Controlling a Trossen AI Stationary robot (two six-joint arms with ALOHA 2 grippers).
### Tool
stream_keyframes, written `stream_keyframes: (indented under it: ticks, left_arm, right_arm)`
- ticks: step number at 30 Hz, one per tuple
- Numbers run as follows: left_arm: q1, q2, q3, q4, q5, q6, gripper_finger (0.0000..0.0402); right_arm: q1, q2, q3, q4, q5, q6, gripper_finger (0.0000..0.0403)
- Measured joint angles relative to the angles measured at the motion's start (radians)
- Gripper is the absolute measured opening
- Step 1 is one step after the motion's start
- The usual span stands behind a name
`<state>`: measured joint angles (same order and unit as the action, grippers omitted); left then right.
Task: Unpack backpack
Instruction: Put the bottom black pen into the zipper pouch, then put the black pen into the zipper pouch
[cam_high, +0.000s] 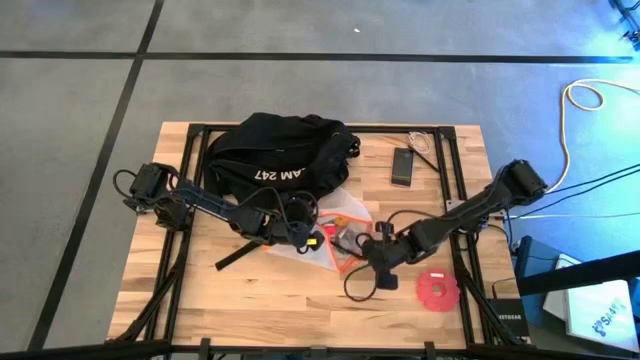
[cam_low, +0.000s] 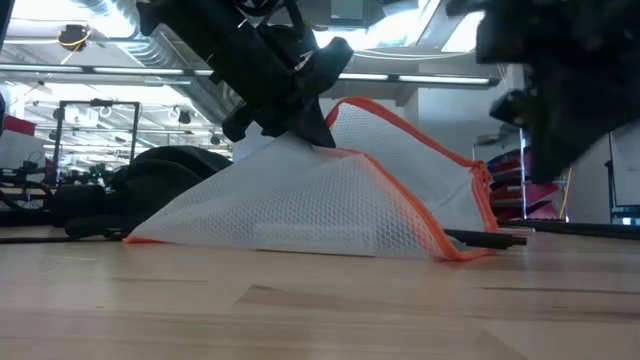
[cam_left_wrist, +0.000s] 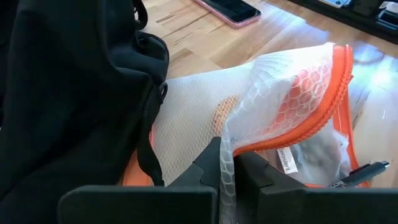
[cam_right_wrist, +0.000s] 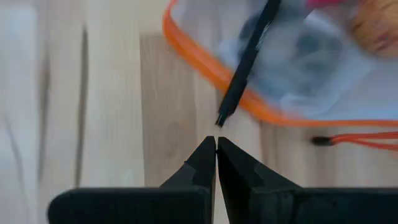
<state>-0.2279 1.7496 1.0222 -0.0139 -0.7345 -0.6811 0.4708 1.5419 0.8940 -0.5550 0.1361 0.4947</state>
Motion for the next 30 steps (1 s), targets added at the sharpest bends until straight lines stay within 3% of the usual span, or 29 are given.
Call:
stream_keyframes:
  ticks: [7, 13, 22, 30]
  left_arm:
    - [0.000, 0.000, 0.000, 0.000, 0.000, 0.000, 0.0000]
    - [0.000, 0.000, 0.000, 0.002, 0.000, 0.000, 0.0000]
    - [0.000, 0.000, 0.000, 0.002, 0.001, 0.000, 0.0000]
    - [0.000, 0.000, 0.000, -0.001, 0.001, 0.000, 0.0000]
  right_arm:
    - [-0.010, 0.149, 0.000, 0.049, -0.028, -0.064, 0.0000]
    - [-0.051, 0.203, 0.001, 0.122, -0.027, -0.124, 0.0001]
    - [-0.109, 0.216, 0.000, 0.411, 0.131, -0.214, 0.0001]
    - [-0.157, 0.217, 0.000, 0.402, 0.214, -0.225, 0.0001]
